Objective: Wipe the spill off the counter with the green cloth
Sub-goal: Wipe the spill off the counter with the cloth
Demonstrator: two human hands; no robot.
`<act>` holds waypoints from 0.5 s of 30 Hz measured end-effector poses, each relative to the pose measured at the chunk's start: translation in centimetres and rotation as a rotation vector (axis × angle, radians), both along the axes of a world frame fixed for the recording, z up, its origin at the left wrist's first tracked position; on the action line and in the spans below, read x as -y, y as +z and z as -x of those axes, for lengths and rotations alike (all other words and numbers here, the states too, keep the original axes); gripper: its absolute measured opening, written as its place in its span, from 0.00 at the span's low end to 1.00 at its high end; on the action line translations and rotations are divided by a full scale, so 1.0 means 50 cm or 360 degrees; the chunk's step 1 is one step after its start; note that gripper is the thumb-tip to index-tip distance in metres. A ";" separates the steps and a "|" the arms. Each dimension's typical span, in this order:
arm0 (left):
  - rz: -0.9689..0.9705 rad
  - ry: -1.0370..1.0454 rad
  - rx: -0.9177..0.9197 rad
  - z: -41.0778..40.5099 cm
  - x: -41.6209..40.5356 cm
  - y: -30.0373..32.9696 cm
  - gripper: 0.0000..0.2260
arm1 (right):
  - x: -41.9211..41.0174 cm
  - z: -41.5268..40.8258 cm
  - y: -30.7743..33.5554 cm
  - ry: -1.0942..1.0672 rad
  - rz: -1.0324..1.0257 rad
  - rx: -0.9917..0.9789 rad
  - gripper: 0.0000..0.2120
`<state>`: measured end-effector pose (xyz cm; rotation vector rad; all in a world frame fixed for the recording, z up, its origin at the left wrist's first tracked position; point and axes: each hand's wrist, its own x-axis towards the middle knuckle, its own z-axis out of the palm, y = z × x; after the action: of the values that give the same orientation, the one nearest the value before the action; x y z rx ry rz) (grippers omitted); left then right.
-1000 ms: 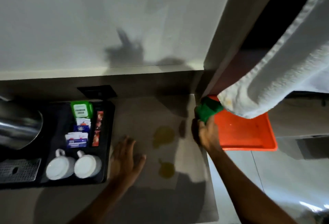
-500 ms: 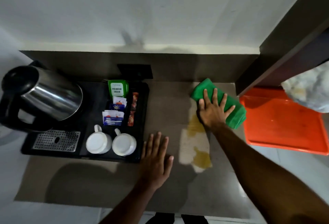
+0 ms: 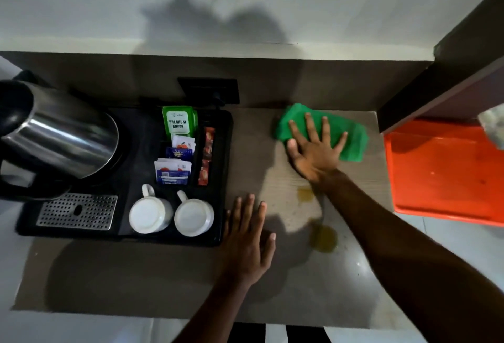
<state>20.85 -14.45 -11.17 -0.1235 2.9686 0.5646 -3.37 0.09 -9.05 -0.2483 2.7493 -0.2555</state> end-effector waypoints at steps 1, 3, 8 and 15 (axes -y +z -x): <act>0.0000 -0.0002 0.0004 0.002 0.000 0.002 0.32 | 0.032 -0.011 0.004 0.0112 0.0000 0.0018 0.33; -0.0007 0.0004 0.0017 0.008 -0.004 0.013 0.32 | 0.039 -0.059 0.018 0.0450 -0.0058 0.0063 0.32; 0.0029 -0.0097 0.0001 -0.051 0.001 0.014 0.30 | -0.135 -0.090 0.041 0.0527 -0.0158 0.0131 0.28; -0.0036 -0.0064 -0.0029 -0.070 0.001 0.007 0.29 | 0.076 -0.017 0.019 0.0103 0.0148 0.0167 0.29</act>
<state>24.32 -14.52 -10.81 -0.0569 2.9742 0.5970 -2.52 -3.70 -8.09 -0.3379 2.6238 -0.3691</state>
